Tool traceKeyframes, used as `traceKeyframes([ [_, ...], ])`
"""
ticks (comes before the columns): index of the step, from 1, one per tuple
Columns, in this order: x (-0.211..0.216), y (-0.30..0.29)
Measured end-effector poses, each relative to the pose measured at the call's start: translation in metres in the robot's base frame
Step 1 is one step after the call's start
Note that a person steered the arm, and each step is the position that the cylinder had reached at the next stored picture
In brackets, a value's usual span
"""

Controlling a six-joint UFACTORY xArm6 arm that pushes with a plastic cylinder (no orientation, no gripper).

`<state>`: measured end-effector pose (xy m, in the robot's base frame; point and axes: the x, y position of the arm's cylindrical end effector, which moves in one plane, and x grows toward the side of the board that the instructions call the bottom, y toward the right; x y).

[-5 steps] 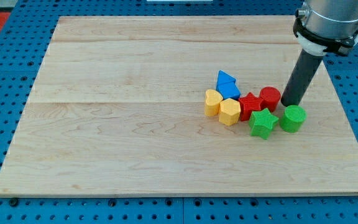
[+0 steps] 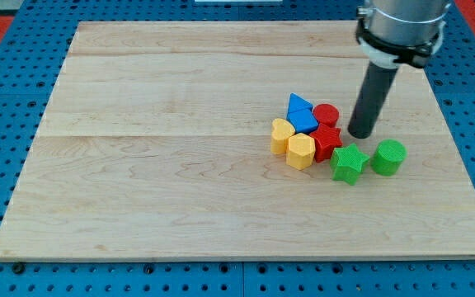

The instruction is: Move the green circle into the red circle

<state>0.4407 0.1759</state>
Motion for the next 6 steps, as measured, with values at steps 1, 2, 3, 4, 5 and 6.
traceKeyframes([
  [1,-0.012,0.009],
  [2,0.002,0.088],
  [3,0.064,0.131],
  [4,0.09,0.102],
  [5,0.071,0.043],
  [6,0.04,0.0],
])
